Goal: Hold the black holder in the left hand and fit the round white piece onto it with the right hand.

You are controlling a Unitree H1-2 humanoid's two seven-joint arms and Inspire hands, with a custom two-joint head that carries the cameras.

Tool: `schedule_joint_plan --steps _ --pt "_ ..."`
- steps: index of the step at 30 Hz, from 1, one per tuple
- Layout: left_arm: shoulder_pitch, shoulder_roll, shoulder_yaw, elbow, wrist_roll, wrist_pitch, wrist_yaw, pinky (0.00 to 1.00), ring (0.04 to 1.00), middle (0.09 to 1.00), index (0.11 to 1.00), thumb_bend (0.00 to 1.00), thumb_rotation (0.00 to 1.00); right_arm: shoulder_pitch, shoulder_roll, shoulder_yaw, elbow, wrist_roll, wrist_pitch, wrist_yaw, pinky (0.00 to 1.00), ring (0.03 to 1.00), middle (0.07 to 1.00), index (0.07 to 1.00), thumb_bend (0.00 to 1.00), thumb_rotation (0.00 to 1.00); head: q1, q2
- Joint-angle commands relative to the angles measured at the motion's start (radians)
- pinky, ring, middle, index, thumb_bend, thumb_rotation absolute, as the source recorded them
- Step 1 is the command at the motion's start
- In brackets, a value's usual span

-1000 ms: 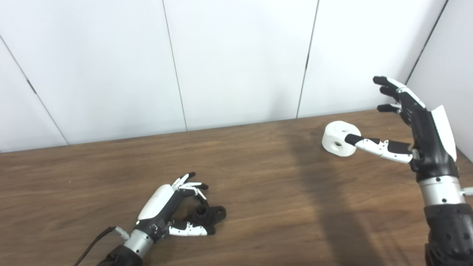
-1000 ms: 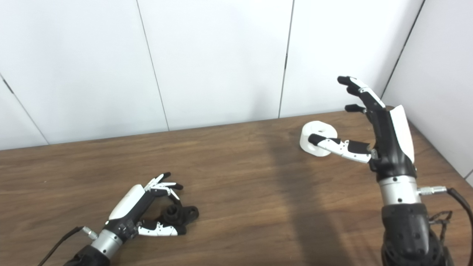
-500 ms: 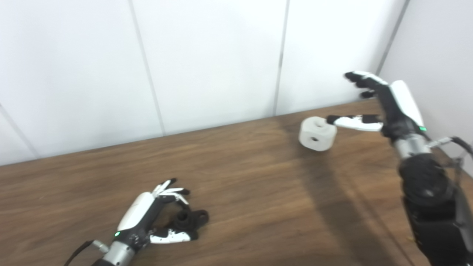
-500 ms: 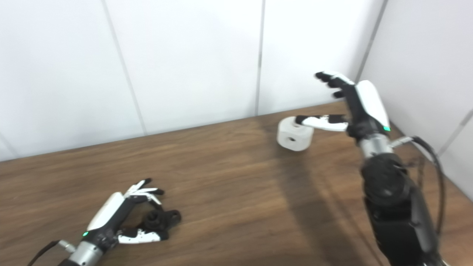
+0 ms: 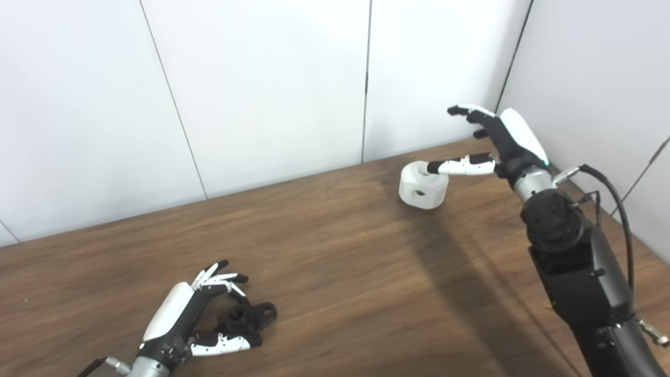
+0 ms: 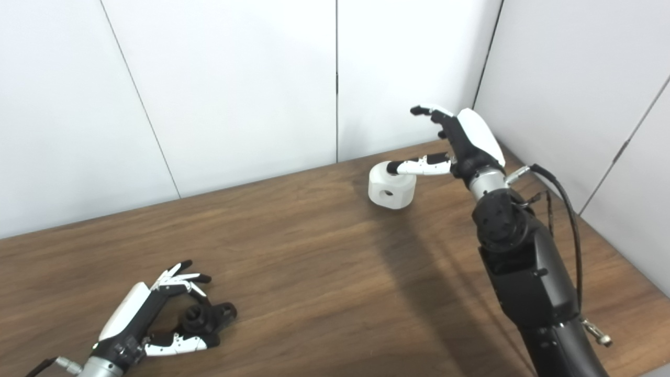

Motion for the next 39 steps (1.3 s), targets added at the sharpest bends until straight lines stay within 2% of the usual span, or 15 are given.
schedule_joint_plan --steps 1,11,19,24,29,33,39 --pt "-0.002 0.013 0.007 0.002 -0.013 -0.009 -0.005 1.0 0.979 0.803 0.482 0.52 0.04 -0.05 -0.044 -0.006 -0.006 -0.031 0.001 0.013 0.79 0.898 0.904 0.843 0.86 0.41 -0.003 -0.002" --pt "-0.003 0.015 0.015 0.008 -0.017 -0.016 -0.01 1.0 0.97 0.802 0.482 0.52 0.04 -0.099 -0.016 -0.001 0.106 -0.086 0.001 0.026 0.81 0.946 0.943 0.859 0.93 0.43 -0.018 -0.011" --pt "0.002 0.018 0.021 0.006 -0.024 -0.018 -0.018 1.0 0.959 0.803 0.483 0.52 0.04 -0.118 -0.024 0.025 0.186 -0.076 0.0 0.004 0.82 0.963 0.945 0.86 0.97 0.44 -0.027 -0.015" --pt "0.008 0.016 0.024 -0.009 -0.02 -0.007 -0.022 1.0 0.954 0.803 0.483 0.52 0.04 -0.128 -0.027 0.028 0.228 -0.108 0.001 0.036 0.81 0.989 0.977 0.884 1.0 0.49 -0.027 -0.012" --pt "0.01 0.016 0.025 -0.014 -0.013 -0.008 -0.02 1.0 0.952 0.801 0.483 0.52 0.04 -0.132 -0.012 0.01 0.238 -0.143 0.002 0.067 0.82 0.999 0.987 0.879 1.0 0.49 -0.032 -0.011" --pt "0.009 0.015 0.03 -0.008 -0.019 -0.013 -0.018 1.0 0.955 0.801 0.482 0.52 0.04 -0.136 0.007 -0.01 0.248 -0.183 0.002 0.109 0.84 1.0 1.0 0.879 1.0 0.53 -0.037 -0.014" --pt "0.006 0.016 0.031 0.006 -0.021 -0.033 -0.013 1.0 0.952 0.8 0.482 0.52 0.04 -0.132 0.015 -0.008 0.259 -0.218 0.001 0.117 0.82 1.0 1.0 0.861 1.0 0.56 -0.037 -0.015"
